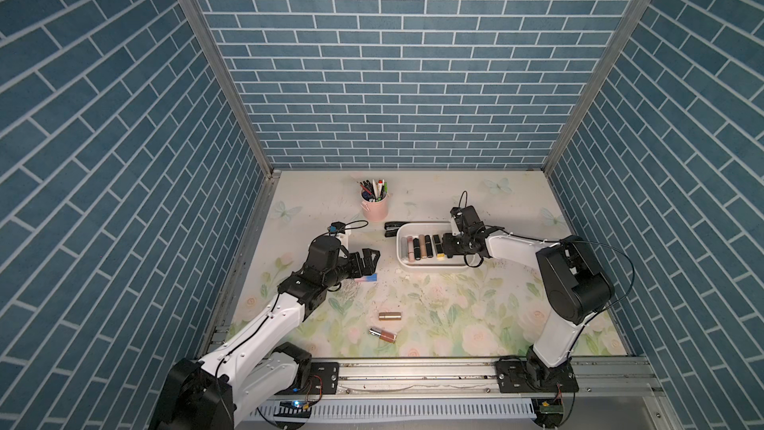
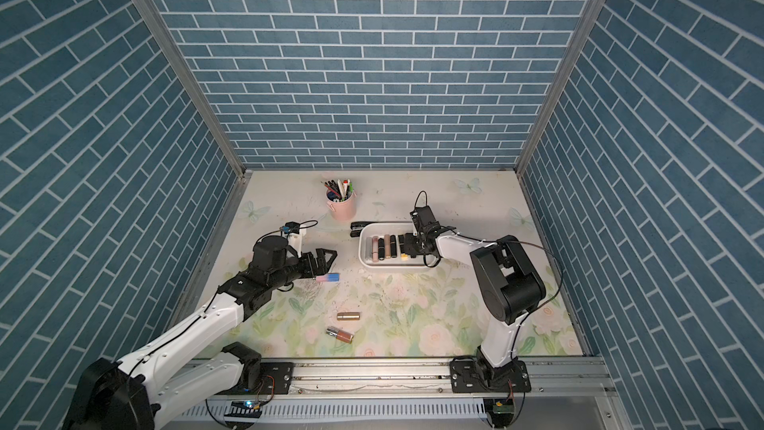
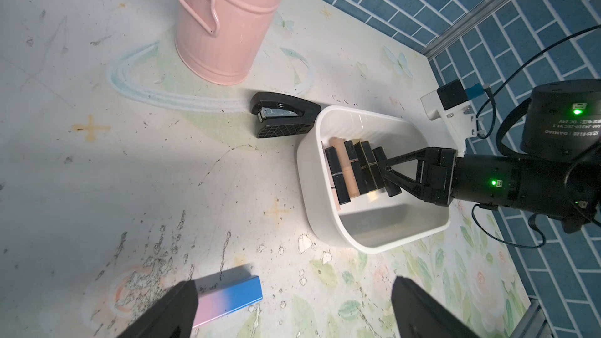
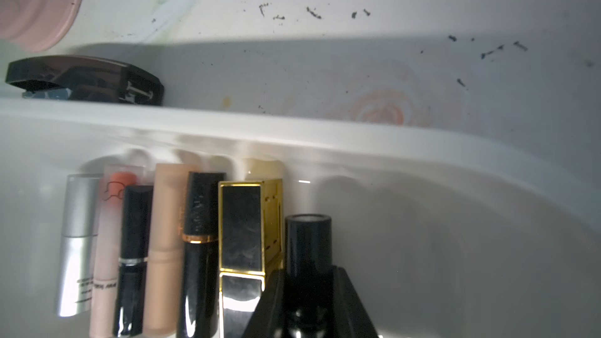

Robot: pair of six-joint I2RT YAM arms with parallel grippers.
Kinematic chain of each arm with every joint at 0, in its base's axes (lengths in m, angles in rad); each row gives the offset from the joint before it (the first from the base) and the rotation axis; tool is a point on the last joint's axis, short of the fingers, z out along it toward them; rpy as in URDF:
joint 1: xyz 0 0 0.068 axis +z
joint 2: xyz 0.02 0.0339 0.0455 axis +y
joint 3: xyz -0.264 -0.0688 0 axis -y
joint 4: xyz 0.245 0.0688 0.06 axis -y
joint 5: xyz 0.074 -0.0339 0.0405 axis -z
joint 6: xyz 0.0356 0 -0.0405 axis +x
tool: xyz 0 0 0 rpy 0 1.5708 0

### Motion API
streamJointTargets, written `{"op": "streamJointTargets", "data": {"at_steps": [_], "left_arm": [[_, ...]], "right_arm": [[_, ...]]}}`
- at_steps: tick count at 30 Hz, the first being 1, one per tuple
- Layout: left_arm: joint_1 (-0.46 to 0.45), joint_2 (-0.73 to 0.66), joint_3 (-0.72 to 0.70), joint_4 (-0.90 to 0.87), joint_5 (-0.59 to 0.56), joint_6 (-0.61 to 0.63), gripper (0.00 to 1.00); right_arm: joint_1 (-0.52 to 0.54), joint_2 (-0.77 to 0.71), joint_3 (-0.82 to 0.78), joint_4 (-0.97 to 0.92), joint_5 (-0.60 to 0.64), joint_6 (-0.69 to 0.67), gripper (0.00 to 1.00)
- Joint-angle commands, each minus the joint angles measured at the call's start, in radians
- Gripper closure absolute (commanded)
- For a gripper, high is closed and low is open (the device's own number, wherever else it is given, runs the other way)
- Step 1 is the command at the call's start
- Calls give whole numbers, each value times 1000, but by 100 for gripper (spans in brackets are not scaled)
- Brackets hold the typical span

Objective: Put the lipstick into the storage box
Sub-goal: Place the lipstick in the storage box, then pick up the lipstick at the center of the board.

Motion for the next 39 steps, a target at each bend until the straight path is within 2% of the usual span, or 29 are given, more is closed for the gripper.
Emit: {"op": "streamJointTargets", "data": {"at_steps": [1,5,11,15,22,29,32,35,39], "left_arm": [[-3,4,21,-10,-14,14,0],[-2,0,22,-15,-16,16,0],[-3,-14,23,-15,-29,10,1],[-3,-20,28,-20,-27,5,0],[-2,-84,24,-50,-55,-12,1],[-2,-136,18,-87,-103,-17,0],[-2,-172,21,-120,-151,-8,0],[-2,-218,10,-133,-183,-3,0],[-3,-269,-8,-115,-176,25,0]], "right_arm": [[-4,5,24,9,-27,-25,72],[-1,-46,20,8,-32,-38,67],[44,-173,57,-52,-33,-123,54],[103,-209,103,-107,-81,-204,52],[275,-223,156,-211,-86,-321,52],[324,-241,115,-143,-136,-317,52],[330,-242,81,-94,-192,-340,48],[350,-243,21,-38,-292,-440,46],[397,-252,-38,-6,-290,-573,45]]}}
